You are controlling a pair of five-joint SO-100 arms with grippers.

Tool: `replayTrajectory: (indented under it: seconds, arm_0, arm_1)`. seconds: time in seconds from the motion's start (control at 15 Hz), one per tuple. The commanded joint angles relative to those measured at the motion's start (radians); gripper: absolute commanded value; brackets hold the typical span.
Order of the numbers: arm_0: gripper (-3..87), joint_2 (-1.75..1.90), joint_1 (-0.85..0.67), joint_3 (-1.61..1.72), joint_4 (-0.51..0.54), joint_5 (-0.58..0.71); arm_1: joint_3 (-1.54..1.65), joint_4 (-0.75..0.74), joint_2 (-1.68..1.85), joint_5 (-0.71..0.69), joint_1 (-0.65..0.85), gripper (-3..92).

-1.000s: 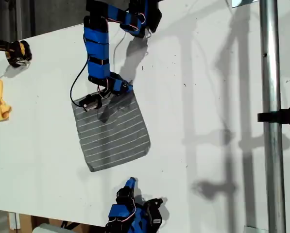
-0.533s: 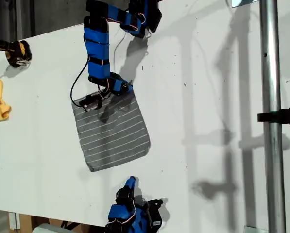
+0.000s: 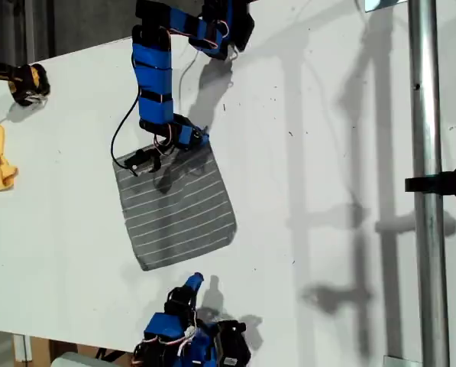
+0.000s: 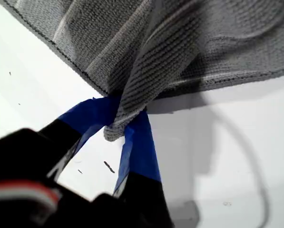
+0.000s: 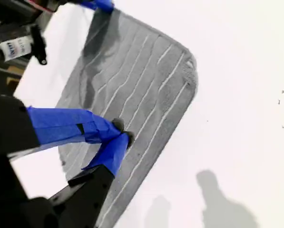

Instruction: Grasp corners of a towel and fold twice.

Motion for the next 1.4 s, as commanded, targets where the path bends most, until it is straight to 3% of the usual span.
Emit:
replayTrajectory:
  seconds: [0.0, 0.27, 0.67, 0.73, 0.87, 1.07, 1.33]
  arm_0:
    - [-1.8, -0.25, 0.038, -0.256, 0.018, 0.098]
    - [-1.8, -0.532, 0.083, -0.555, 0.103, 0.232]
    - [-1.8, -0.753, 0.094, -0.792, 0.222, 0.259]
    - [3.3, -0.781, 0.092, -0.822, 0.259, 0.241]
    - [23.6, -0.805, 0.101, -0.859, 0.296, 0.218]
    - [37.6, -0.807, 0.1, -0.874, 0.305, 0.331]
    - [37.5, -0.808, 0.091, -0.821, 0.29, 0.342]
  arm_1:
    - [-0.031, -0.023, 0.037, 0.011, -0.008, -0.1]
    - [-0.025, -0.021, 0.052, 0.011, -0.006, -0.1]
    - [-0.02, -0.017, 0.067, 0.014, -0.005, -0.1]
    - [-0.02, -0.015, 0.069, 0.014, -0.005, -0.1]
    - [-0.02, -0.014, 0.074, 0.015, -0.006, -0.1]
    - [-0.015, -0.011, 0.075, 0.017, -0.011, -0.1]
    - [0.008, -0.012, 0.101, 0.021, -0.009, -0.1]
